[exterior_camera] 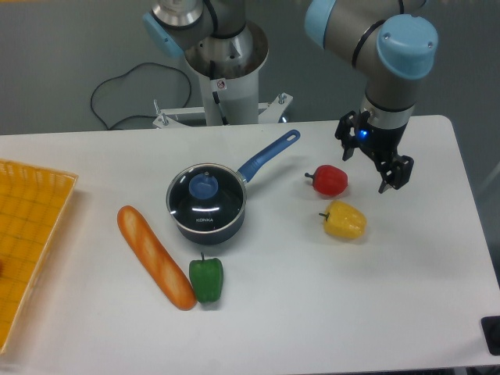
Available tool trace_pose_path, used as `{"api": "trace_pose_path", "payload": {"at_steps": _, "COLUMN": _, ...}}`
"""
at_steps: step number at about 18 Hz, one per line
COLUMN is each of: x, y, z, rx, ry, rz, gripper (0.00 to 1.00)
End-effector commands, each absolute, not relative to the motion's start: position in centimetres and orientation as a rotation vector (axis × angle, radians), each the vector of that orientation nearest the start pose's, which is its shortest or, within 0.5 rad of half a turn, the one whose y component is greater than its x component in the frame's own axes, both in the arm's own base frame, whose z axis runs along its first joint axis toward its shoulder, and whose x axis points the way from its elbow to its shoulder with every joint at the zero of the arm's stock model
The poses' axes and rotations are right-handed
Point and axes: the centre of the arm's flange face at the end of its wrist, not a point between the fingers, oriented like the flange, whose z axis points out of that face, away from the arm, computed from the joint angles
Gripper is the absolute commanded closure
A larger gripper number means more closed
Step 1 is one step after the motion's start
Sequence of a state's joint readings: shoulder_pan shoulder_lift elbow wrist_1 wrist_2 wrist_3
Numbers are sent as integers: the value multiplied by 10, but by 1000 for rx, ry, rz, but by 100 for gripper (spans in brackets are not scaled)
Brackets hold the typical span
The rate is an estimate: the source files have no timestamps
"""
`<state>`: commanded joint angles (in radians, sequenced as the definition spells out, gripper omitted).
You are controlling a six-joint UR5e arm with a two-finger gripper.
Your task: Open the lid
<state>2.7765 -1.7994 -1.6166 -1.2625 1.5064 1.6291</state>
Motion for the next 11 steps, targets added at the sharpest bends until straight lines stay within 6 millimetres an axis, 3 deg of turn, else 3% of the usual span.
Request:
{"api": "trace_pose_path", "payload": {"at_steps": 7, "x": -490, "y": 338, "z": 364, "rx": -3004, "ry": 666, "rz": 14, "gripper": 0}}
{"api": "trace_pose_path", "payload": {"at_steps": 9, "x": -492, "y": 341, "z": 351, "rx": -3005, "ry": 670, "rz": -22, "gripper": 0}}
{"api": "trace_pose_path", "payload": {"at_steps": 11, "x": -485, "y": 355, "z": 344, "rx": -3004, "ry": 696, "rz": -39, "gripper": 0}}
